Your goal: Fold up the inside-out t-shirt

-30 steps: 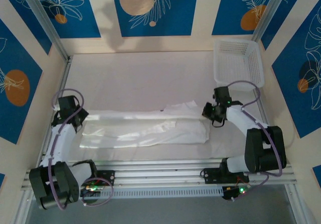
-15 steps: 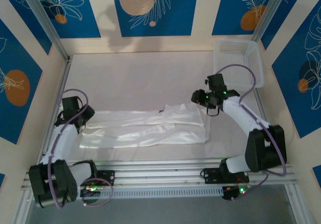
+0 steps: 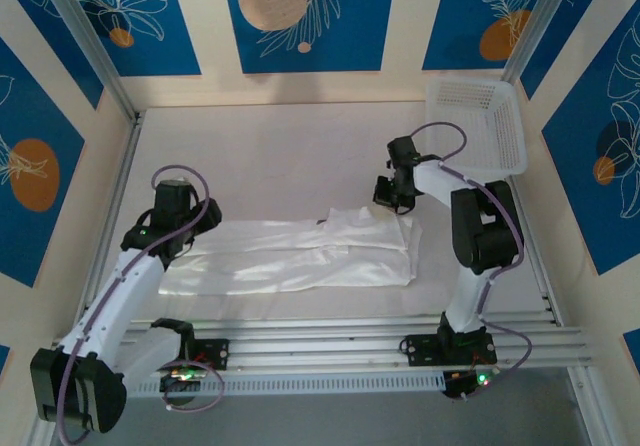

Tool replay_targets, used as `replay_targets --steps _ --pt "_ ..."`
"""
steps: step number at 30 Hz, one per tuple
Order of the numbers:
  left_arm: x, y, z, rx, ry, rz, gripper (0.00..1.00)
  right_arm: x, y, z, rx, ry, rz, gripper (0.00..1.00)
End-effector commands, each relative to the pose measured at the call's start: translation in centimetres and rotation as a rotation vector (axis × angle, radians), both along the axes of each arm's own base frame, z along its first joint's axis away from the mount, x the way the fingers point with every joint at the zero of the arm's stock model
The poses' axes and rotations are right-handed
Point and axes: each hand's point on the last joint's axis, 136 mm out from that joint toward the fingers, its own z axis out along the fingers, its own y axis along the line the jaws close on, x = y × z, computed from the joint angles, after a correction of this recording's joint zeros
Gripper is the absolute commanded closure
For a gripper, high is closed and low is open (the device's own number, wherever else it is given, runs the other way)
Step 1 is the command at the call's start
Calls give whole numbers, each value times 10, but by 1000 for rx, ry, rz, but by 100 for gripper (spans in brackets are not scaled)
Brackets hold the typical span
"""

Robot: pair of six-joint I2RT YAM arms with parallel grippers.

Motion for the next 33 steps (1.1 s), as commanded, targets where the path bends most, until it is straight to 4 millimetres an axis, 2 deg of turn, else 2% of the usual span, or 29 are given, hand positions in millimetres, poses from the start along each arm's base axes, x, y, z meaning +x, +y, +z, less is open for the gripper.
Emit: replay_targets --steps 1,5,7,11,14,16,18,20,22,24,27,29,33 --pt "-6 8 8 57 18 15 35 -15 0 35 76 -57 -6 100" --pt "-8 11 8 64 28 26 35 -41 -12 67 95 -189 -61 100" --pt "-10 18 7 83 35 68 35 -62 -18 72 139 -233 -136 100" --pt "-10 31 8 129 20 125 34 -121 -22 58 211 -292 -253 100" --pt "-6 26 6 118 6 105 34 -151 -13 54 320 -394 -196 99" --pt "-5 25 3 110 10 101 34 -165 -8 54 382 -429 -161 88" --pt "-7 31 0 135 31 128 34 -174 -8 59 431 -449 -164 69" --pt "-13 38 -3 164 49 162 34 -175 -7 75 469 -481 -148 57" --pt "-15 38 -4 162 48 161 34 -170 1 97 484 -518 -75 57" --pt "-12 27 -6 113 32 110 34 -163 17 103 446 -460 33 57" --pt "-2 -10 -2 -14 -11 -70 34 -145 45 89 306 -316 191 52" --pt "1 -37 3 -102 -37 -193 34 -126 55 74 202 -259 229 49" --pt "-2 -80 10 -239 -52 -399 30 -86 78 47 150 -180 264 43"
